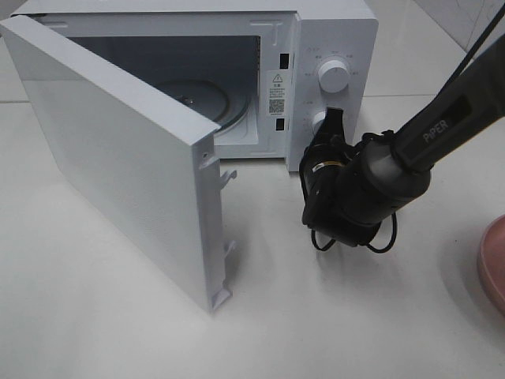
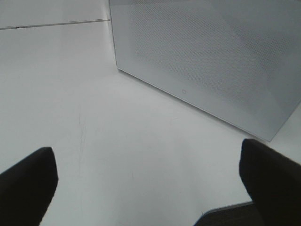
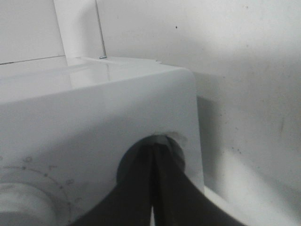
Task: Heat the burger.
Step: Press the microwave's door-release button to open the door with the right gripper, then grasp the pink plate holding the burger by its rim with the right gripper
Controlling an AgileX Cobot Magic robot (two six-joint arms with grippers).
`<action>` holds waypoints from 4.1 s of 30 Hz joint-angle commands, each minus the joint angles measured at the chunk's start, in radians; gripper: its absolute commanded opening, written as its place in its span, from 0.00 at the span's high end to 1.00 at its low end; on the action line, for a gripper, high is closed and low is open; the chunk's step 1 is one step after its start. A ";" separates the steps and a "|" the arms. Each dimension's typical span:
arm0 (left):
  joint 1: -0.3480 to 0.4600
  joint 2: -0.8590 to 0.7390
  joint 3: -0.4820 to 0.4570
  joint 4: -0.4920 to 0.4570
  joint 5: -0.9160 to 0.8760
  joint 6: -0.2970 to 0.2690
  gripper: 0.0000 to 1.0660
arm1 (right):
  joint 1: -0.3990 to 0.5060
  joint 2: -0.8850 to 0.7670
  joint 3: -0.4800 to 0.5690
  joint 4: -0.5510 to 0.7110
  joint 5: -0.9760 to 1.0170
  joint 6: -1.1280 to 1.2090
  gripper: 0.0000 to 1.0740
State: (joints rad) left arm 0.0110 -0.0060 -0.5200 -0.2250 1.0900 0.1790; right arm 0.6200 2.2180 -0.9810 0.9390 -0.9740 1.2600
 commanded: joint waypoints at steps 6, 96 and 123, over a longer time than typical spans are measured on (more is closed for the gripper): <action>-0.005 -0.018 0.003 -0.005 -0.015 -0.002 0.08 | -0.028 -0.055 0.009 -0.164 -0.094 -0.017 1.00; -0.005 -0.018 0.003 -0.005 -0.015 -0.002 0.08 | -0.502 -0.807 0.286 -1.038 1.672 -1.171 0.09; -0.005 -0.018 0.003 -0.005 -0.015 -0.002 0.08 | -0.573 -0.502 0.286 -1.120 1.505 -1.086 0.13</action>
State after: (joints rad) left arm 0.0110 -0.0060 -0.5200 -0.2250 1.0900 0.1790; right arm 0.0550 1.7080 -0.6940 -0.1840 0.5380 0.1700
